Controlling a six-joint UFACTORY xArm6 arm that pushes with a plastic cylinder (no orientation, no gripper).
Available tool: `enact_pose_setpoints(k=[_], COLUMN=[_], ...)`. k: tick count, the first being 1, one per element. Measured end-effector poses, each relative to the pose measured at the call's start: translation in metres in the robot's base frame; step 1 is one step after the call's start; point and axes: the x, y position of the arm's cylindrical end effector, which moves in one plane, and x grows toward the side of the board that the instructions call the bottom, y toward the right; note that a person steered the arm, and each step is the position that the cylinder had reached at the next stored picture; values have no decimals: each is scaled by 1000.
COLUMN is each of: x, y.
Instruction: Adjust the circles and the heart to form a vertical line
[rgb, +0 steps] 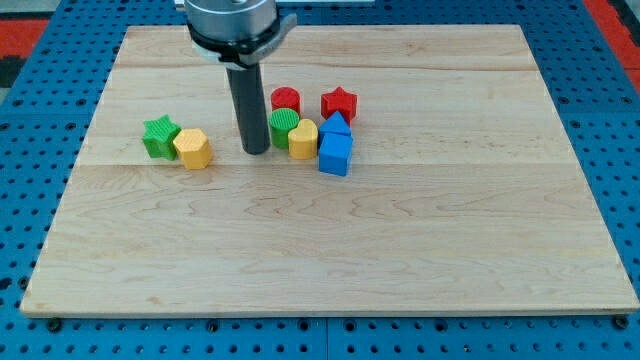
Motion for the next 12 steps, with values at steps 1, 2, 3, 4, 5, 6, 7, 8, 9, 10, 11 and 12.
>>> enact_pose_setpoints(k=[1,2,3,4,5,6,7,8,9,10,11,12], x=[-4,0,-2,-5,-6,-6,-8,-11,-19,-22,-49,-59], y=[2,43,50,36,16,-28,-34,-34,-37,-37,-35,-16])
